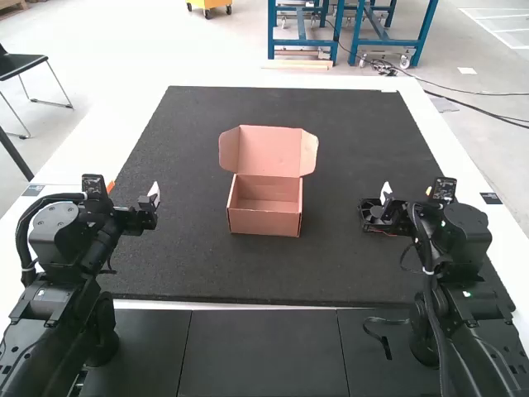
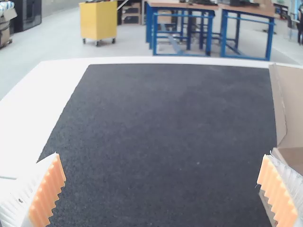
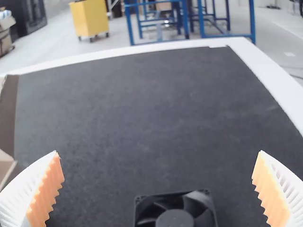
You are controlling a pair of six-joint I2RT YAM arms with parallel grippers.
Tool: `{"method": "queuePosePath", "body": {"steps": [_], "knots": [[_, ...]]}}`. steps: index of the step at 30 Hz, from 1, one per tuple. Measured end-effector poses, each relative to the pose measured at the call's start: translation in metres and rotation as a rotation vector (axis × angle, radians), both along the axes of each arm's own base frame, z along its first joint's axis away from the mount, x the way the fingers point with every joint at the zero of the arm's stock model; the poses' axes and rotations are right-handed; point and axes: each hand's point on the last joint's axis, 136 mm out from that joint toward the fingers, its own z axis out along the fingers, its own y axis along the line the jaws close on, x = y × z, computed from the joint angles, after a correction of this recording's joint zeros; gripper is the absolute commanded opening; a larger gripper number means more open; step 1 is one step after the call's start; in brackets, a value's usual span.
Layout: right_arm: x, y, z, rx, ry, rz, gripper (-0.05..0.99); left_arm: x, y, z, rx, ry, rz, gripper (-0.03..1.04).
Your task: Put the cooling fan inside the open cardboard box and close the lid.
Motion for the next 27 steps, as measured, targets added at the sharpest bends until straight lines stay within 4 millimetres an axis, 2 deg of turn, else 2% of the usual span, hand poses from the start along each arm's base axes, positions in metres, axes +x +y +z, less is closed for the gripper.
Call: {"method": "queuePosePath", "body": {"steps": [9,11,17,22,27], "knots": [[0.0,0.0,0.0,0.001,-0.002,-0.001,0.91,0.0,0.0,0.001,0.007,-0.004,0.0,0.97],[0.0,-0.001,0.004,0.006,-0.015,-0.004,0.91,0.0,0.0,0.009,0.002,-0.037,0.0,0.97],[-0.001,-0.001,0.046,0.036,-0.189,-0.002,0.91,-0.002,0.0,0.038,-0.015,-0.152,0.0,0.97],[-0.001,-0.001,0.056,0.04,-0.209,0.002,0.91,-0.003,0.0,0.049,-0.019,-0.168,0.0,0.97],[0.004,0.001,0.096,0.04,-0.204,0.006,0.91,0.008,0.0,0.089,-0.018,-0.138,0.0,0.97]]}}
